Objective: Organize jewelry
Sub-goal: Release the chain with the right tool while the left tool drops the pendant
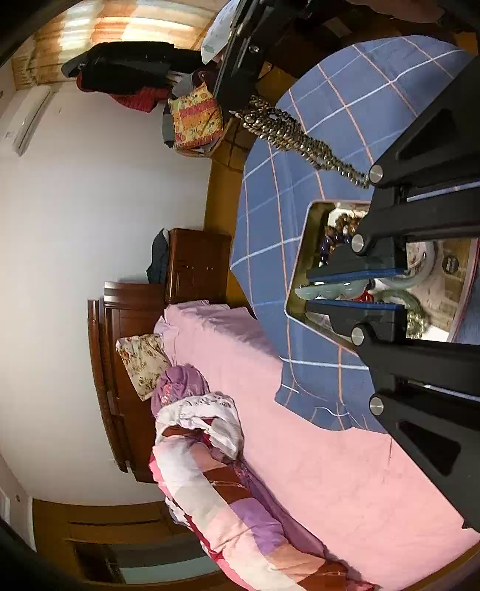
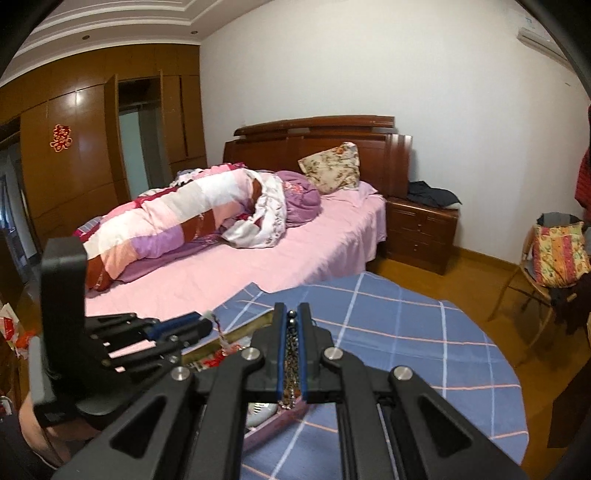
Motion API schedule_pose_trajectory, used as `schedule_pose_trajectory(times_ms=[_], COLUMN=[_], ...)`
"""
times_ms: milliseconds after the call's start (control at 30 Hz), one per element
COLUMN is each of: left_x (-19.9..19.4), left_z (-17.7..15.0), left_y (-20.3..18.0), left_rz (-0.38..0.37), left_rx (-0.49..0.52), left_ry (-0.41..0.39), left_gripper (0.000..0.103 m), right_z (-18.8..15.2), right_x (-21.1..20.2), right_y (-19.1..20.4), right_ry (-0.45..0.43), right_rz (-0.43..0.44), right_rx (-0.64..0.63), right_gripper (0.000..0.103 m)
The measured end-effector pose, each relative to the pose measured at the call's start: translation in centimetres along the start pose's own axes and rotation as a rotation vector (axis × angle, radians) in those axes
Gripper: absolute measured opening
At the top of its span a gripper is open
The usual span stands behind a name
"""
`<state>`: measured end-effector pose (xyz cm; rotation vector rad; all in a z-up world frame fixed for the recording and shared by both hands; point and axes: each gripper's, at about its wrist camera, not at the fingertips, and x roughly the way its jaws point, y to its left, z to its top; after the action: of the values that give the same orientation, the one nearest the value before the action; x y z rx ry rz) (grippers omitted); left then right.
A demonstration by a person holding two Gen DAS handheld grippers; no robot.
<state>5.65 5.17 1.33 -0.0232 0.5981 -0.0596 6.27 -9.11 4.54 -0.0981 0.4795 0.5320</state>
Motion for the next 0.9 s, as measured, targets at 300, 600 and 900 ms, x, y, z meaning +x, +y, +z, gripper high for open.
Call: schedule_pose_trajectory(times_ms=[300,600,900], left_x=[3.0,4.9,3.0], left_z=[-1.7,-3.2,-2.7], left_y=[1.3,1.4,1.9], left_rz=[0.015,0.026,0.069], left_rx=[-0.024,-0.024,-0.061], left_ry=[0.072,0.132,0.067], left_gripper=[0.009,0.009,0.076], right_z=[-1.9,-5.0,-5.4], right_x=[3.6,6.2,5.0], right_y=[1.7,1.6,0.8], right_ry=[0.060,0.150,0.149], right_rz=[0.061,0.065,0.038], right_rx=[-0.004,0.000,0.021], right_gripper=[0.008,0.008,0.051])
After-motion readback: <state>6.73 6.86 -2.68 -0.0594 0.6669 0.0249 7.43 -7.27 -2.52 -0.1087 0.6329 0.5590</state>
